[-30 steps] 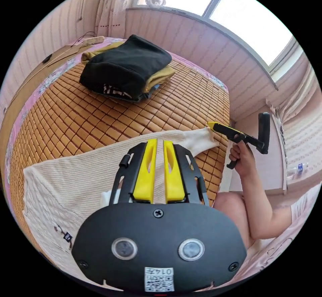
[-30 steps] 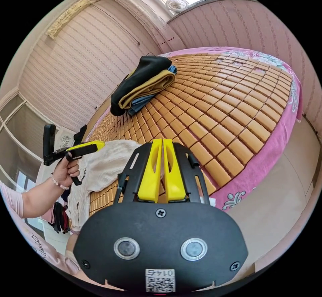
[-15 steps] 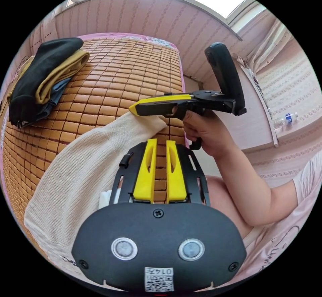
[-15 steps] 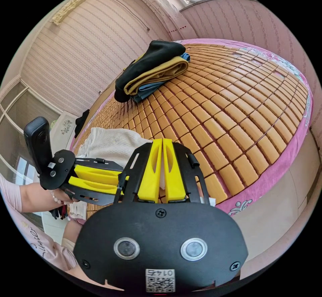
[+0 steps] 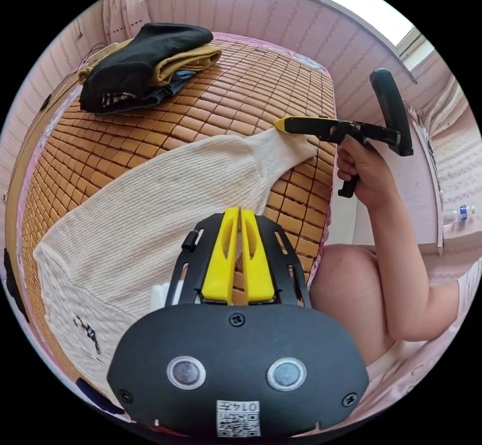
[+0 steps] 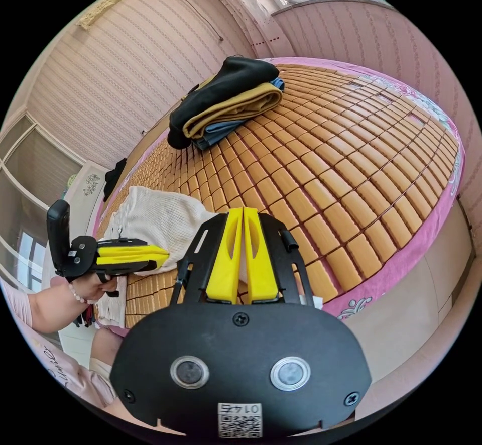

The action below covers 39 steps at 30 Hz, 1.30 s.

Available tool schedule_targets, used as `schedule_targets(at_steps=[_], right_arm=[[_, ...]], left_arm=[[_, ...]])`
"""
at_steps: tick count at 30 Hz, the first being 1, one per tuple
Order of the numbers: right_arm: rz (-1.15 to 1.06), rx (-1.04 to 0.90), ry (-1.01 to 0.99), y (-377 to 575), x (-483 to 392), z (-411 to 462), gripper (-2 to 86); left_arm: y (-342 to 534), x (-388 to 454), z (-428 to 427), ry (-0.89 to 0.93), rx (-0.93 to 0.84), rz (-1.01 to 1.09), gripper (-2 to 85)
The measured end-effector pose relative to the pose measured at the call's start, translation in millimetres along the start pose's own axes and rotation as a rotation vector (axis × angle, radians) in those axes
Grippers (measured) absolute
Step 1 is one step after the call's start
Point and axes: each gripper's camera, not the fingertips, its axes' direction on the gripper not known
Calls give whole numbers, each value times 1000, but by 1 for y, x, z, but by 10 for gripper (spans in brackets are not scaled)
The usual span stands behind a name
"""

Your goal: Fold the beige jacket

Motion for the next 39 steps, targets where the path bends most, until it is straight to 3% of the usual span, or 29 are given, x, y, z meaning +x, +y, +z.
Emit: schedule_targets(at_steps=[7,10,12,15,19,22,24,27,31,35,39], right_arm=[[15,-6,43,6,-23,28,-2],[22,-6,158,10,-42,37,-2],[-22,58,226,16,-68,38,-1],[-184,151,171,28,-117,41,2],[-394,113,136,44,-202,69,14],[-596,4,87,67,-288,109,45],[-700,-152,-52,97,-353,147,61],[-855,-329,-241,147,-429,186,67],[-1062,-462,-257,206,-513,225,70],[-1167,-612,-292,249,-581,263,82],[-1241,-690,-267,283,-629,299,83]], left_arm=[[65,-25,-84,80,114,-96,53],[130,-39,-134,53,141,-159,54],[201,-49,-172,-18,133,-231,55],[307,-57,-217,-170,94,-352,56],[448,-67,-262,-281,50,-624,57],[560,-69,-293,-274,92,-895,58],[631,-65,-310,-284,152,-1051,59],[688,-63,-319,-297,188,-1149,65],[721,-65,-326,-313,259,-1168,71],[732,-77,-339,-471,276,-1118,74],[748,-107,-326,-417,219,-1134,77]])
